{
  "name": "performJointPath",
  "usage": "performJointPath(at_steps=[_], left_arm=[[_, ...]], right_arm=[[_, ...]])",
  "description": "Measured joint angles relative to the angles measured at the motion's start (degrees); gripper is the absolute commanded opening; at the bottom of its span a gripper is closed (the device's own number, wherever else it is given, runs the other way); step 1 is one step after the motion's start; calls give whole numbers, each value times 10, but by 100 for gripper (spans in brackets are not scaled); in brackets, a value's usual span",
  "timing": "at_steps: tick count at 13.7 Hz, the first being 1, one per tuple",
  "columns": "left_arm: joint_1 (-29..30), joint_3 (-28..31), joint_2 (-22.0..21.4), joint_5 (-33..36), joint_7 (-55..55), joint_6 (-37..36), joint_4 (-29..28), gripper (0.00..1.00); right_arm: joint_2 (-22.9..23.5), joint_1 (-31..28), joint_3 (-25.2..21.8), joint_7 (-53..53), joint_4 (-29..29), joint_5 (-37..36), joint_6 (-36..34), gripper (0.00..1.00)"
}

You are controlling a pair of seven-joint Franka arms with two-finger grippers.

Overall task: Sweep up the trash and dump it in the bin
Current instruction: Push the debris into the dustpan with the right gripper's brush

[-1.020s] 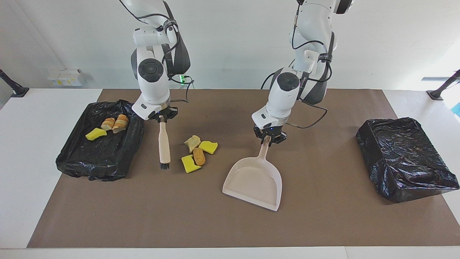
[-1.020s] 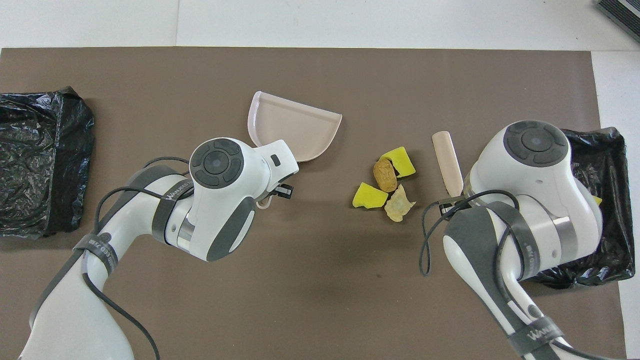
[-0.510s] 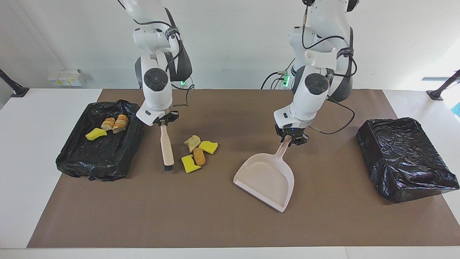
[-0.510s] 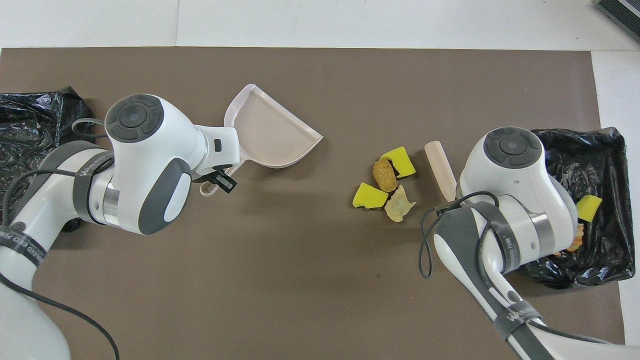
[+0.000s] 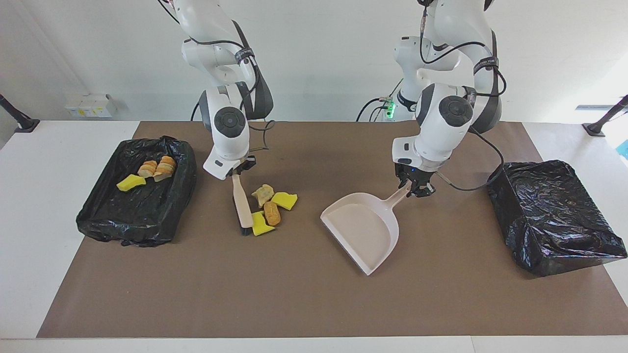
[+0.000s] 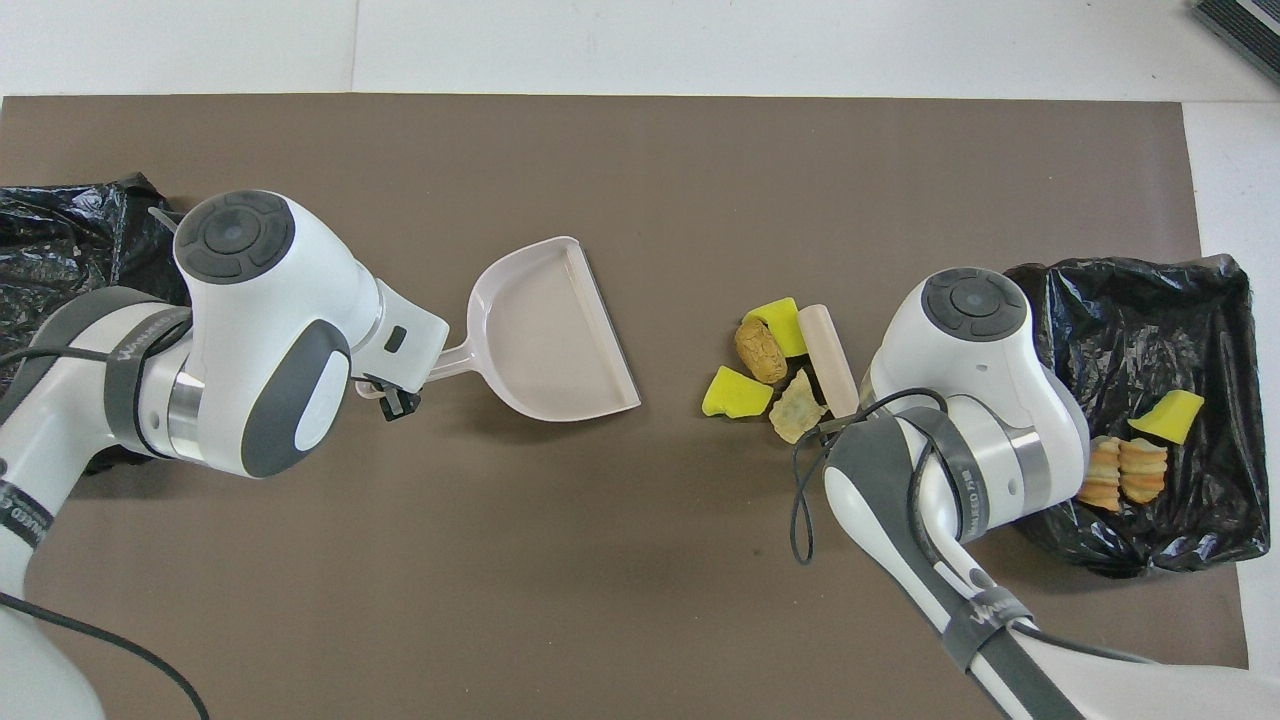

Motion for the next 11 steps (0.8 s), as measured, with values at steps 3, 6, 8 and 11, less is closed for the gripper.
performJointPath(at_steps=[3, 6, 8, 11], left_arm=[[-45, -3, -17, 25, 1, 2, -24, 0], [-72, -4, -20, 29, 1, 2, -27, 0], [-83, -4, -20, 29, -1, 5, -33, 0], [-87, -4, -20, 30, -2, 36, -50, 0]], right_arm=[[0, 18, 0, 20, -10, 43, 24, 0], [0, 34, 0, 26, -12, 96, 43, 0], [2, 48, 0, 32, -13, 134, 60, 0], [14, 77, 0, 44, -12, 183, 100, 0]])
